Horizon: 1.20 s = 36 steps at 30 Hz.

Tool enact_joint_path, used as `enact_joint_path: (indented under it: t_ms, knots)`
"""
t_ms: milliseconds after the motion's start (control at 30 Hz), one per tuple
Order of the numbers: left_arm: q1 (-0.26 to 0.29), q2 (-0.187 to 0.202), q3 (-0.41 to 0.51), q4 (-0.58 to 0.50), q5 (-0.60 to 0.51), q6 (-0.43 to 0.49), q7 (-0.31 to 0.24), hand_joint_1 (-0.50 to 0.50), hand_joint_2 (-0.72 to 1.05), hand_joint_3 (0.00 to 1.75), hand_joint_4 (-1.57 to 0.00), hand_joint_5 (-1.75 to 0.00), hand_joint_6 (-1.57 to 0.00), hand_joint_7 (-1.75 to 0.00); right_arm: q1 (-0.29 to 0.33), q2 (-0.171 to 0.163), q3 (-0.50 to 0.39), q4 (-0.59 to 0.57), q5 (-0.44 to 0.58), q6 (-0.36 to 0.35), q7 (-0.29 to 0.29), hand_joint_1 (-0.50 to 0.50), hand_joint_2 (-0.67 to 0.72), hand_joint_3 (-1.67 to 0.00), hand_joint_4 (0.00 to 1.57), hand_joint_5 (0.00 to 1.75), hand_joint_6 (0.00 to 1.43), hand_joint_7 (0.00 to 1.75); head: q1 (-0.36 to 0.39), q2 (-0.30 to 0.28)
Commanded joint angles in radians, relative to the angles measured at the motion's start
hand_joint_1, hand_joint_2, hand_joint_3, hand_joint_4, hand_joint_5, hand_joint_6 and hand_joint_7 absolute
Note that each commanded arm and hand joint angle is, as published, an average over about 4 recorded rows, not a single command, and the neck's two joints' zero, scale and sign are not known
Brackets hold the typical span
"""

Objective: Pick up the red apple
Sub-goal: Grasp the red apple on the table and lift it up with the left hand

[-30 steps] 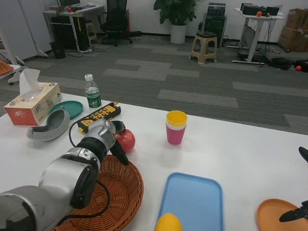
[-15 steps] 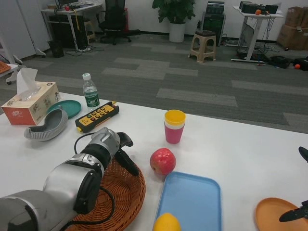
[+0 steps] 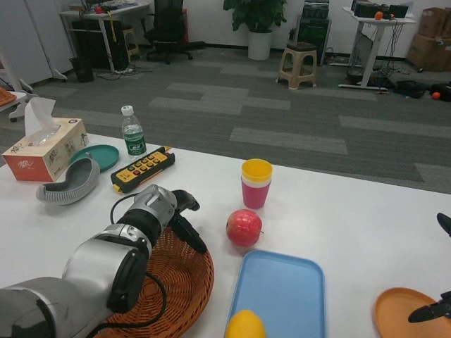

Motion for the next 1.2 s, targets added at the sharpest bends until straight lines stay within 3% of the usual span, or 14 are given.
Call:
enact_joint_path:
  t_ms: [33,333,533,867,1200]
  knots:
    - [0.024,0.02,-0.036,-0.061,-0.044,-0.014,0.01,-0.5,0.25,0.0,0.0,-0.74,0.0,-0.42,0.006,-0.003,-0.003,-0.002,0.006,-0.001,-0.008,-0.46,0.5,0.0,0.61,0.0,0.0,0.0,-0.003,-0.001]
    - [0.061,0.036,-0.098,-0.201,-0.146,-0.016,0.025,-0.5,0.32,0.0,0.0,-0.82,0.0,-0.42,0.007,-0.004,-0.004,-0.002,0.006,-0.001,-0.008,-0.46,0.53,0.0,0.61,0.0,0.0,0.0,0.0,-0.005]
    - [0.053,0.046,-0.194,-0.218,-0.182,-0.027,0.055,-0.5,0.34,0.0,0.0,-0.82,0.0,-0.45,0.007,-0.003,-0.004,0.0,0.006,-0.001,-0.008,-0.46,0.53,0.0,0.62,0.0,0.0,0.0,0.003,-0.009]
    - [-0.004,0.038,-0.324,-0.165,-0.178,-0.093,0.142,-0.5,0.38,0.0,0.0,-0.82,0.0,-0.42,0.007,-0.002,-0.001,0.002,0.006,-0.001,-0.008,-0.46,0.53,0.0,0.63,0.0,0.0,0.0,0.002,-0.009]
    - [-0.059,-0.009,-0.383,-0.063,-0.119,-0.158,0.271,-0.5,0.43,0.0,0.0,-0.87,0.0,-0.42,0.007,0.0,-0.002,0.004,0.006,-0.001,-0.008,-0.46,0.53,0.0,0.63,0.0,0.0,0.0,-0.004,-0.013]
